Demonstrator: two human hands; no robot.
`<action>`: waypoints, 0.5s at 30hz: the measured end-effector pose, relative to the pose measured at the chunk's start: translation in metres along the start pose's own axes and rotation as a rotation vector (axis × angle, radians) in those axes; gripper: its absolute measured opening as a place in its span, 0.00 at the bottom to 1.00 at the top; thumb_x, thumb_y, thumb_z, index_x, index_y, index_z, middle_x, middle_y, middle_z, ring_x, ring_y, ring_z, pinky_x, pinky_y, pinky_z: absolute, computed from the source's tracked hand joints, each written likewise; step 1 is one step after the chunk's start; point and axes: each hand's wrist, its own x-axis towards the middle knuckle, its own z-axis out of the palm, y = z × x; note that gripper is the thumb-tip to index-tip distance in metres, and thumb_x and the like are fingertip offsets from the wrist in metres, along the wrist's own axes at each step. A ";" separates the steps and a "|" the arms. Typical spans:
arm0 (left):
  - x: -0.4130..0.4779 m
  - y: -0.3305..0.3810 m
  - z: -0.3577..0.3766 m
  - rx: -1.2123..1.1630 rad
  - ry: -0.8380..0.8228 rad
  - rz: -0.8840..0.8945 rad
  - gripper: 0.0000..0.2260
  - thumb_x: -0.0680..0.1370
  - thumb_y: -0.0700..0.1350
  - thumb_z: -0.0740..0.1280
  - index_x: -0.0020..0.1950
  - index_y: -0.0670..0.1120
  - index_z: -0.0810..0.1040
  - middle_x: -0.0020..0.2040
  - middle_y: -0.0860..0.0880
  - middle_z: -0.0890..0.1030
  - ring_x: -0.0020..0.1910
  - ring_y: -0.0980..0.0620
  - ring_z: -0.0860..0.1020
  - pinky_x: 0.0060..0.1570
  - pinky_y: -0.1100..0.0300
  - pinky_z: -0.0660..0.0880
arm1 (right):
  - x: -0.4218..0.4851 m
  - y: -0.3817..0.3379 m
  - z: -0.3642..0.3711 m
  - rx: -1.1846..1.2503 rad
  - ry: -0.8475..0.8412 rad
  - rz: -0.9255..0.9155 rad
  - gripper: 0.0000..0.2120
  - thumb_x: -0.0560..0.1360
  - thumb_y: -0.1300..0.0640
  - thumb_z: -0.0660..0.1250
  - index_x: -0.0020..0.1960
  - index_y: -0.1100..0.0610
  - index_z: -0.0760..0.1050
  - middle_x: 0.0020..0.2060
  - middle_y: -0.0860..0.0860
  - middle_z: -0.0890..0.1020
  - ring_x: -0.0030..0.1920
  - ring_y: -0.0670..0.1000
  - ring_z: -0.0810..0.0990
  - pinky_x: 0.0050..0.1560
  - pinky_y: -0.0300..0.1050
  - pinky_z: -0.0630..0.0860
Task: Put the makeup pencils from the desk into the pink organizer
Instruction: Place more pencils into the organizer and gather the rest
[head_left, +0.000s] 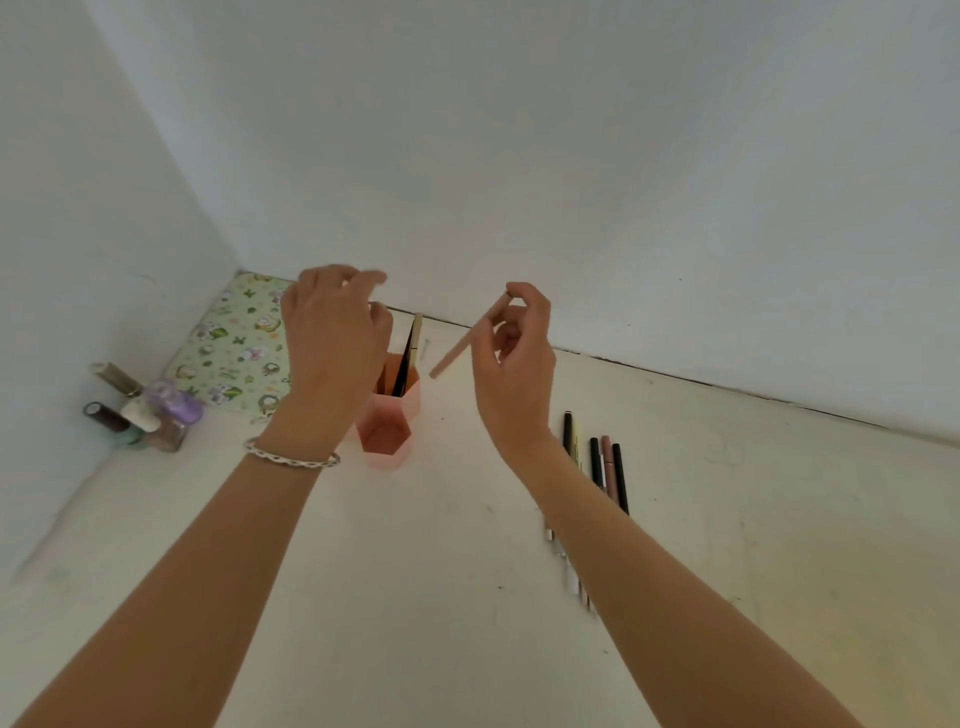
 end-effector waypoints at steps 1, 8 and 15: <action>0.004 0.001 -0.007 -0.024 0.030 -0.008 0.17 0.76 0.41 0.63 0.63 0.48 0.79 0.58 0.45 0.81 0.61 0.43 0.74 0.62 0.47 0.69 | -0.001 -0.002 0.007 0.014 -0.014 -0.020 0.15 0.79 0.62 0.62 0.62 0.51 0.66 0.42 0.47 0.77 0.38 0.48 0.75 0.40 0.38 0.73; 0.001 0.024 -0.045 -0.238 0.109 -0.020 0.18 0.75 0.37 0.62 0.64 0.48 0.76 0.55 0.50 0.80 0.59 0.48 0.73 0.58 0.55 0.70 | -0.017 0.015 0.041 -0.241 -0.242 -0.160 0.11 0.79 0.61 0.63 0.61 0.55 0.72 0.50 0.49 0.80 0.46 0.50 0.76 0.49 0.47 0.77; -0.054 0.081 0.010 -0.340 -0.163 -0.078 0.08 0.75 0.38 0.64 0.53 0.47 0.75 0.47 0.53 0.78 0.44 0.53 0.76 0.45 0.59 0.72 | 0.003 0.030 -0.021 -0.236 -0.012 -0.064 0.15 0.75 0.66 0.61 0.61 0.57 0.74 0.47 0.49 0.80 0.37 0.43 0.74 0.42 0.34 0.71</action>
